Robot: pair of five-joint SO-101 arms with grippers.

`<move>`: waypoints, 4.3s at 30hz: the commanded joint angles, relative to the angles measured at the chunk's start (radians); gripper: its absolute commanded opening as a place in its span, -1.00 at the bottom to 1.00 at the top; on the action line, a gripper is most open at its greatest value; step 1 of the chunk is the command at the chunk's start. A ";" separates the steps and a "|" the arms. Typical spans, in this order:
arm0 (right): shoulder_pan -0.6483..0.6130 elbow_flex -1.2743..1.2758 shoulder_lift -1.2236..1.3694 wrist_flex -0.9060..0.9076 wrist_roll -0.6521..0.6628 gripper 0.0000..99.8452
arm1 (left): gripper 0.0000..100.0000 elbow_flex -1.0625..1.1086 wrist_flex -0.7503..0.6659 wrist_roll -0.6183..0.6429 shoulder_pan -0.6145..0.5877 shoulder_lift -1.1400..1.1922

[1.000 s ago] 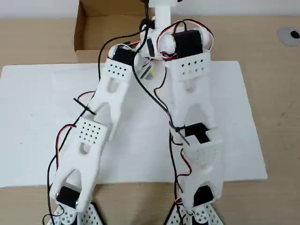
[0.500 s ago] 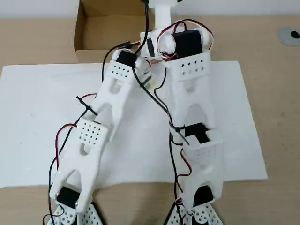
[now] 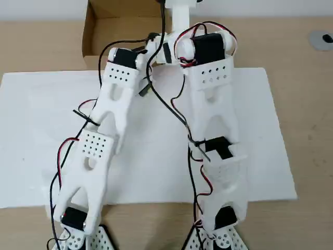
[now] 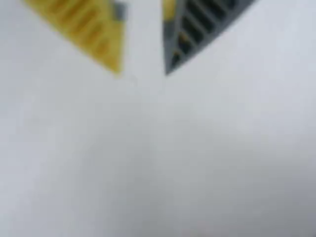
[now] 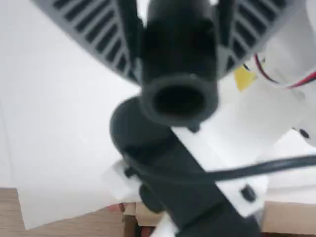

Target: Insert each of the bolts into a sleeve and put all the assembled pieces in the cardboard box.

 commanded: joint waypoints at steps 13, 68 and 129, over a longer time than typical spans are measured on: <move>0.022 -0.059 -0.073 0.000 0.011 -0.98 | -0.82 0.152 -0.005 0.048 0.025 -0.030; 0.021 -0.059 -0.068 -0.037 0.052 -0.98 | -0.68 0.641 0.008 0.282 0.048 -0.139; 0.018 -0.061 -0.018 -0.032 0.052 -0.98 | -0.49 0.161 -0.632 0.043 -0.051 -0.021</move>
